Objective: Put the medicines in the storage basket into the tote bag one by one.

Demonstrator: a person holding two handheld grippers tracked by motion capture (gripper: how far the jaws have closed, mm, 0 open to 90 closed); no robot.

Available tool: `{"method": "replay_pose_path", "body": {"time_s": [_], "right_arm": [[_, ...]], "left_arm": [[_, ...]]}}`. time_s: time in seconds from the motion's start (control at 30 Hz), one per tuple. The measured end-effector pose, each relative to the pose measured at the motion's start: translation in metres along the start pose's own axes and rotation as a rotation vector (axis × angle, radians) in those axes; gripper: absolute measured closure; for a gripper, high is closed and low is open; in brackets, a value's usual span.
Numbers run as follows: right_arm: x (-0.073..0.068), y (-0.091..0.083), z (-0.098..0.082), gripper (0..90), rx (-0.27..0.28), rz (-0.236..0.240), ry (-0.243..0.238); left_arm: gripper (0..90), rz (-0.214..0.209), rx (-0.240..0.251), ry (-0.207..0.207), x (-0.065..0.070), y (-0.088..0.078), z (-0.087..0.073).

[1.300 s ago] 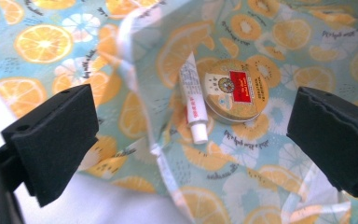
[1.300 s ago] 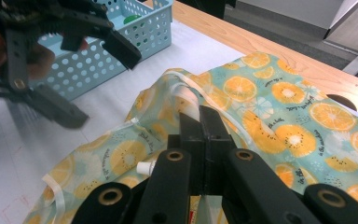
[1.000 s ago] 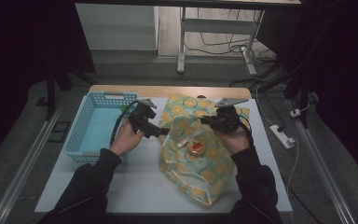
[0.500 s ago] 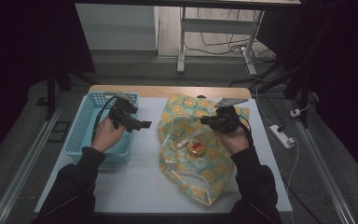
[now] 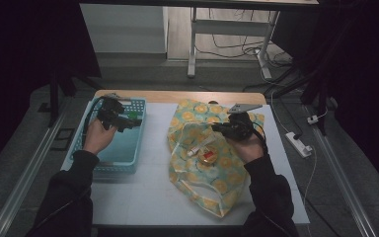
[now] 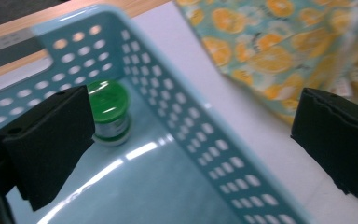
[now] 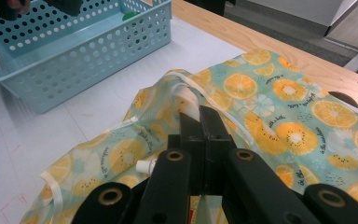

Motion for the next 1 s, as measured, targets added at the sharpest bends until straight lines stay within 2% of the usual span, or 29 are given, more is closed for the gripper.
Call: {"method": "replay_pose_path", "body": {"time_s": [0.2,0.37,0.57,0.8,1.0], "right_arm": [[0.0,0.0,0.0,89.7,0.0,0.001,0.002],[0.0,0.0,0.0,89.7,0.001,0.0,0.004],[0.0,0.0,0.0,89.7,0.001,0.001,0.003],[0.001,-0.001,0.0,89.7,0.004,0.0,0.003],[0.001,-0.001,0.0,89.7,0.005,0.001,0.003]], "left_arm": [[0.0,0.039,-0.019,-0.034,-0.017,0.008,-0.006],[0.0,0.087,-0.055,-0.052,-0.026,0.019,-0.009],[0.0,0.114,-0.095,-0.048,-0.034,0.031,-0.008],[0.1,0.121,-0.145,-0.04,-0.04,0.046,-0.006],[5.6,0.151,-0.168,-0.027,-0.044,0.052,-0.002]]}}
Point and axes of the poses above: each handheld gripper's, and its own axes: y roughly forward along the jaws, z roughly out of its top, x roughly to its right, the point moved 2 cm from there along y, roughly forward along the jaws, and after that the axes turned 6 degrees about x, right-handed, at the moved point
